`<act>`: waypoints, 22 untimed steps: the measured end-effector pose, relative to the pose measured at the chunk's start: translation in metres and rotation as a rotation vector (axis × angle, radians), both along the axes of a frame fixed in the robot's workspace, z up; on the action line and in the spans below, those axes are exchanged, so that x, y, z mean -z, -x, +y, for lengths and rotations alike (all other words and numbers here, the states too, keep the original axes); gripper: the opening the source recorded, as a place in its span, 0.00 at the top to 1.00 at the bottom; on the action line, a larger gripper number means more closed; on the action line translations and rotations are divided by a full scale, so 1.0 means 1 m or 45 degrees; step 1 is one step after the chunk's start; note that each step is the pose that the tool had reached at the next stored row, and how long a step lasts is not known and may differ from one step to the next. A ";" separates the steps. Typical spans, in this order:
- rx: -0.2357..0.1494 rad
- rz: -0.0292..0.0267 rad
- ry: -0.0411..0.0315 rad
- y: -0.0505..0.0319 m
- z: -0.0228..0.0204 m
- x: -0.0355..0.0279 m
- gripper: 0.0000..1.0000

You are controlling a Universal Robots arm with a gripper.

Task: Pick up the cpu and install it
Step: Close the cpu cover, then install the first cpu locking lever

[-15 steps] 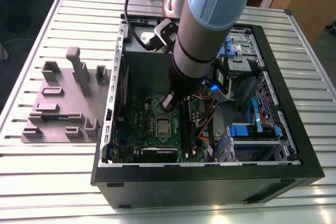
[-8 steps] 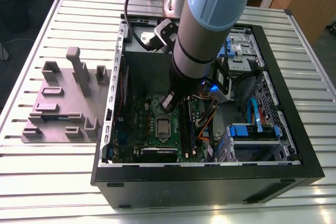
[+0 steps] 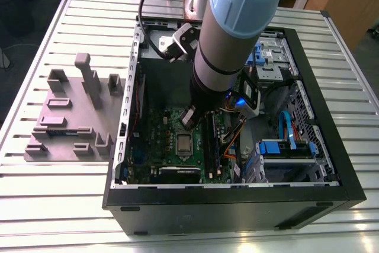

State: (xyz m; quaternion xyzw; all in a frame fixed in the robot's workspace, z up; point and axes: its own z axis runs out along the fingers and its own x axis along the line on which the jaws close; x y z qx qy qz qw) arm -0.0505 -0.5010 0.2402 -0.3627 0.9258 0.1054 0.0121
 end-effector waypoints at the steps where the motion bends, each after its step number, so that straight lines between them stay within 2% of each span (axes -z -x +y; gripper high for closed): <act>1: -0.001 -0.0001 0.0008 0.0011 -0.0006 0.0000 0.90; 3: -0.002 -0.0001 0.0035 0.0072 -0.0013 0.0001 0.90; 4: -0.002 -0.0002 0.0098 0.0100 -0.0012 0.0001 0.90; 7: -0.003 -0.0016 0.0354 0.0131 -0.0013 0.0001 0.90; 10: -0.003 -0.0031 0.0657 0.0143 -0.0013 0.0000 0.90; 11: -0.004 -0.0033 0.0710 0.0146 -0.0015 0.0001 0.90; 15: -0.005 -0.0033 0.0721 0.0198 -0.0021 0.0001 0.90; 22: -0.005 -0.0033 0.0722 0.0226 -0.0021 0.0001 0.90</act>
